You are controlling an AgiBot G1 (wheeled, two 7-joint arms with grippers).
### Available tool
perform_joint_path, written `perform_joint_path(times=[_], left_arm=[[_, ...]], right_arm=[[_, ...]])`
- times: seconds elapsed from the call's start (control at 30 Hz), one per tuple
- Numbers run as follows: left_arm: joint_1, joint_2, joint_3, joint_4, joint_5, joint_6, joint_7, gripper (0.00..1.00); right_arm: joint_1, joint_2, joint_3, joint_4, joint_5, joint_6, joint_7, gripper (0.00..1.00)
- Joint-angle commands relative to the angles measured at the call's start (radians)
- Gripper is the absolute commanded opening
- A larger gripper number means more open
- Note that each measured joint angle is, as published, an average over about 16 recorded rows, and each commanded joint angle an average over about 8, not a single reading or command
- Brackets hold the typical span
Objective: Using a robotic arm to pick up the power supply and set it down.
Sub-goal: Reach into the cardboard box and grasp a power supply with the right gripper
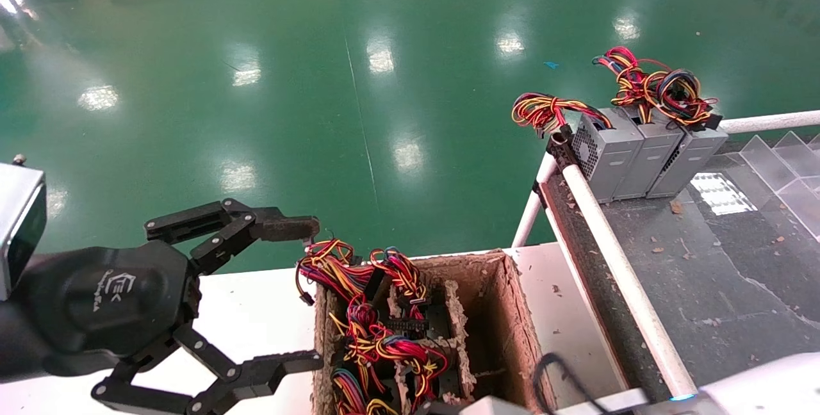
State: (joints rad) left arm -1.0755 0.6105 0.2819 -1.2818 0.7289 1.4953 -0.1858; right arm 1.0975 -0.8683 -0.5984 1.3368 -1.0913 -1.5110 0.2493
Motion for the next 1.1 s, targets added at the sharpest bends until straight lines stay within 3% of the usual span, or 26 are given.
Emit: perform_joint_path(times=[0.03,0.1,0.43,1.1], left_arm=[[0.000,0.000,0.000,0.000,0.000,0.000,0.000,1.00],[0.000,0.000,0.000,0.000,0.000,0.000,0.000,1.00],[0.000,0.000,0.001,0.000,-0.001,0.000,0.001,1.00],[-0.001,-0.001,0.002,0.000,-0.002,-0.001,0.001,1.00]], right_arm=[[0.004,-0.025,-0.017,-0.002,-0.015,0.002,0.001,0.11],[0.006,-0.043,-0.034,-0.002,-0.034,0.003,0.002,0.00],[0.012,-0.096,-0.093,0.002,-0.099,0.005,0.011,0.00],[0.007,-0.120,-0.126,0.001,-0.149,0.045,0.027,0.00]])
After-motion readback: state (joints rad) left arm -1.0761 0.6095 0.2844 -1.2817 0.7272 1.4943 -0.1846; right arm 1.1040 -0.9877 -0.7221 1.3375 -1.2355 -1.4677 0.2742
